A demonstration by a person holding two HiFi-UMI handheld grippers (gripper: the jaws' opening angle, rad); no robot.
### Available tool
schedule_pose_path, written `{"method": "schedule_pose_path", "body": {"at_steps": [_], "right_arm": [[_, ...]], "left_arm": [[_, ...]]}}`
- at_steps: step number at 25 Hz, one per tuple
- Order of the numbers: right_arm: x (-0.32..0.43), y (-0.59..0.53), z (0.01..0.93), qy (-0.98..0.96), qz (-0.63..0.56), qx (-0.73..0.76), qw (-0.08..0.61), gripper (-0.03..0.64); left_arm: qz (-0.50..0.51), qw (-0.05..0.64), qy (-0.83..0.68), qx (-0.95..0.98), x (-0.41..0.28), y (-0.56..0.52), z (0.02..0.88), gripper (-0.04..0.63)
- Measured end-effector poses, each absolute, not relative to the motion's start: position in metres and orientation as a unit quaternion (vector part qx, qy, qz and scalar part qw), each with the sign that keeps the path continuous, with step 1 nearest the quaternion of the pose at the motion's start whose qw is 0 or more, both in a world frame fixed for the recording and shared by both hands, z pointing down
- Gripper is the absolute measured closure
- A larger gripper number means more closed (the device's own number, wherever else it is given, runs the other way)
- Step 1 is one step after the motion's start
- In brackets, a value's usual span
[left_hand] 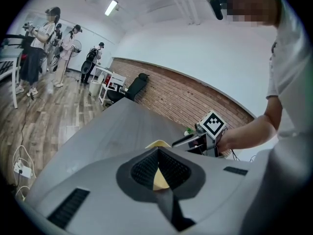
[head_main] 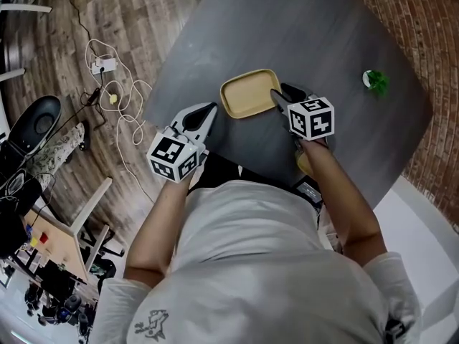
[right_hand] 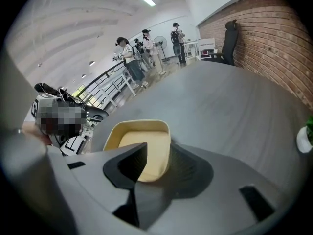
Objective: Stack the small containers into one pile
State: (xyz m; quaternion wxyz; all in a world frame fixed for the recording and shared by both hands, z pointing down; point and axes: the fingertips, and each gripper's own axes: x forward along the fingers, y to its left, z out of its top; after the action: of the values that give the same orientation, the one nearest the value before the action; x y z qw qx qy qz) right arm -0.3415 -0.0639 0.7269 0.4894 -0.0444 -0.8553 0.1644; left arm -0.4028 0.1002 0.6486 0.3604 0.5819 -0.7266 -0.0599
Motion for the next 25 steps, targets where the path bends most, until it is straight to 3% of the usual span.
{"method": "schedule_pose_path", "body": {"at_steps": [6,17,25], "right_arm": [[-0.342,-0.069,0.741,-0.850,0.159,-0.039,0.501,0.476],[-0.343,-0.074,0.751,-0.846,0.157,-0.032,0.509,0.580],[-0.343,-0.071,0.751,-0.848,0.162,-0.032,0.504,0.592]], "left_arm": [[-0.060,0.367,-0.723,0.582,-0.402,0.098,0.657,0.584],[-0.066,0.378,-0.720,0.578,-0.397,0.098,0.664,0.584],[-0.061,0.374,-0.726,0.574,-0.397,0.101,0.662,0.584]]}}
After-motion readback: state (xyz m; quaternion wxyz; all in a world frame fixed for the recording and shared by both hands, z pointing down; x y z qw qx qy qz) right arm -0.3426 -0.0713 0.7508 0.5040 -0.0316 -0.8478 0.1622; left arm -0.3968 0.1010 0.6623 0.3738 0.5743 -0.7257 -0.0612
